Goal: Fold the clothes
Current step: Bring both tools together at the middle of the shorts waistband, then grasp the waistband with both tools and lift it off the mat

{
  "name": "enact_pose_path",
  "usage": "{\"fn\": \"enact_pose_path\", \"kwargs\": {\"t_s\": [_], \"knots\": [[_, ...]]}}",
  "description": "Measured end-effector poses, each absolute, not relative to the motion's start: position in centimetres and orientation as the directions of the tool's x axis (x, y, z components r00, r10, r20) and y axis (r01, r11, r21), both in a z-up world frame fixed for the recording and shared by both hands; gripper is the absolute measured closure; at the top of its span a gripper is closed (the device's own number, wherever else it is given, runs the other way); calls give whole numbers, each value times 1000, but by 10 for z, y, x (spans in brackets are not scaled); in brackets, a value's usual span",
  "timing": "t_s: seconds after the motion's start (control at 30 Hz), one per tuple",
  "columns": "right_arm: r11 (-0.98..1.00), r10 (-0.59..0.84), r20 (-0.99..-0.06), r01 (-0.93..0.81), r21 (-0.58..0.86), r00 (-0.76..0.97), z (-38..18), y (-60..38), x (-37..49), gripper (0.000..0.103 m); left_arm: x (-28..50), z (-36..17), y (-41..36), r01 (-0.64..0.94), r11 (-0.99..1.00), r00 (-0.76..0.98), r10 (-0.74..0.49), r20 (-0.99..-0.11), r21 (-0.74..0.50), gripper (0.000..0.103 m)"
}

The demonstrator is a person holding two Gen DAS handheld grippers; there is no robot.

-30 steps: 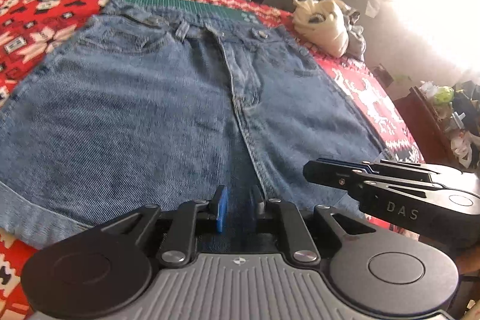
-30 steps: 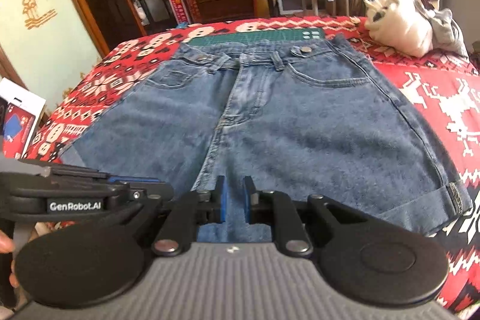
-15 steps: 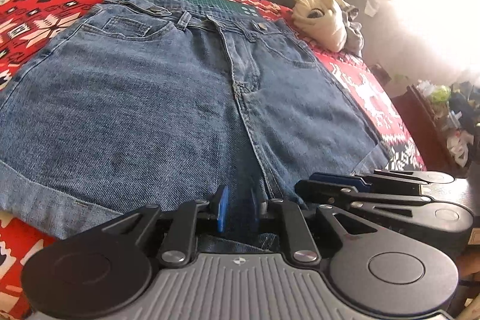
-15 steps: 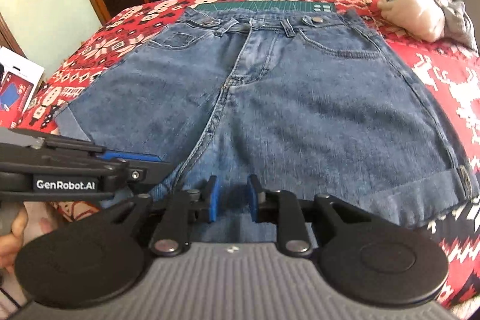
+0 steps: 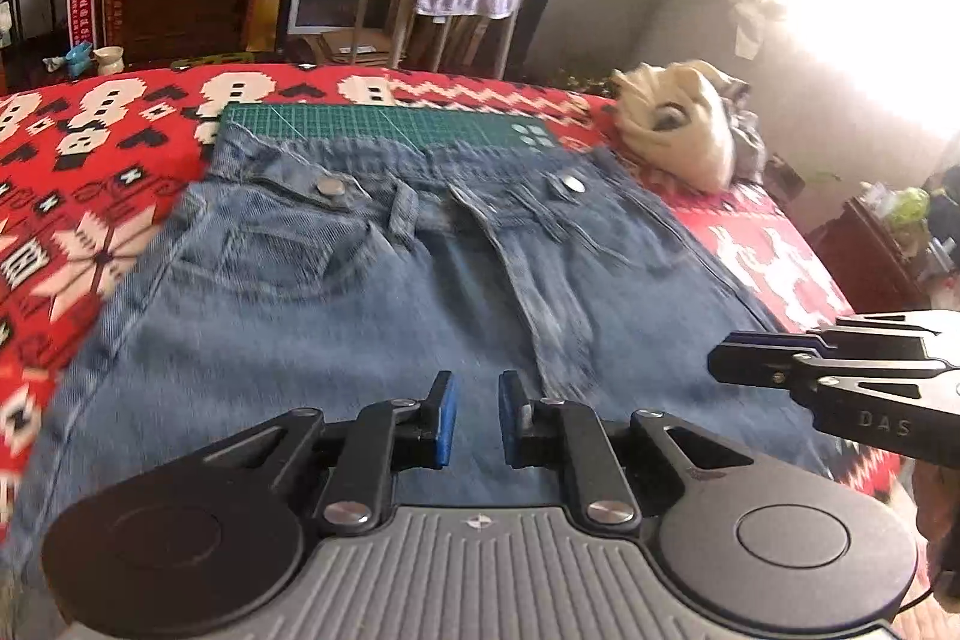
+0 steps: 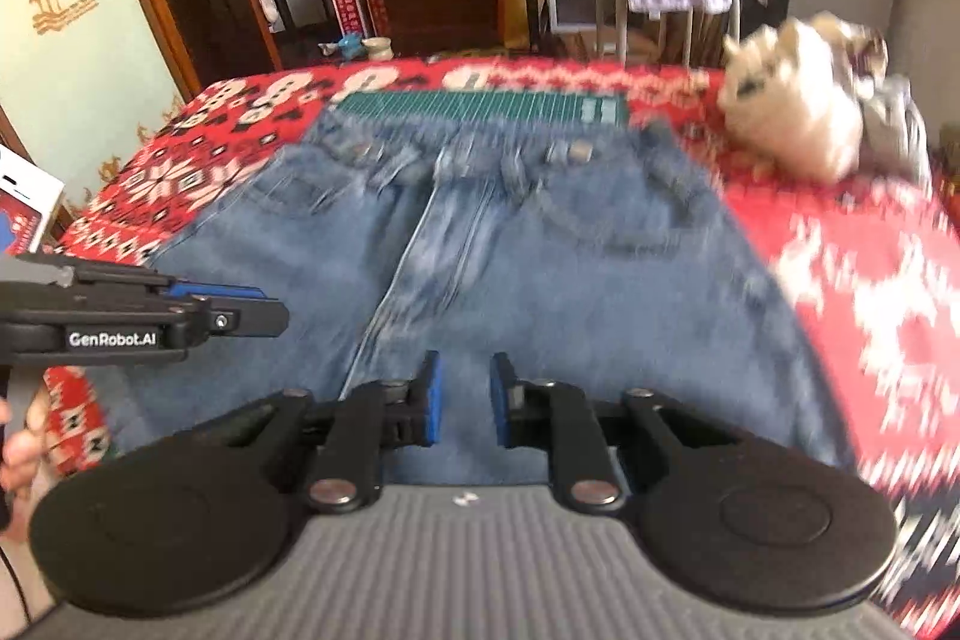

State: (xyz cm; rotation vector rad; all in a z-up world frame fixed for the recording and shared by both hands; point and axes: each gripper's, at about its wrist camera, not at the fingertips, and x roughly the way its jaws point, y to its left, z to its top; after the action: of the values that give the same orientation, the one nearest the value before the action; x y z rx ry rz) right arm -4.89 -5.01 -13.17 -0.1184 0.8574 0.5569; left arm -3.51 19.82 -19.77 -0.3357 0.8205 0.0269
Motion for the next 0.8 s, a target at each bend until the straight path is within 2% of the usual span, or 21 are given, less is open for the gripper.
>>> {"fn": "enact_pose_path", "kwargs": {"t_s": [0.07, 0.13, 0.3, 0.5, 0.8], "knots": [[856, 415, -744, -501, 126, 523, -133, -49, -32, 90, -22, -202, 204, -160, 945, 673, -106, -732, -284, 88], [860, 413, -748, -493, 132, 520, -138, -46, -16, 97, -12, -205, 207, -155, 944, 665, -117, -738, -290, 88], [863, 402, -769, -486, 136, 498, -158, -31, 21, 100, 14, -221, 214, -164, 943, 638, -122, -760, -289, 91], [864, 409, -778, -476, 163, 477, -181, -18, 61, 100, 33, -222, 222, -166, 937, 652, -129, -747, -307, 91], [830, 466, -737, -531, 172, 490, -176, -2, 78, 100, 49, -221, 227, -147, 924, 684, -164, -711, -354, 92]]}}
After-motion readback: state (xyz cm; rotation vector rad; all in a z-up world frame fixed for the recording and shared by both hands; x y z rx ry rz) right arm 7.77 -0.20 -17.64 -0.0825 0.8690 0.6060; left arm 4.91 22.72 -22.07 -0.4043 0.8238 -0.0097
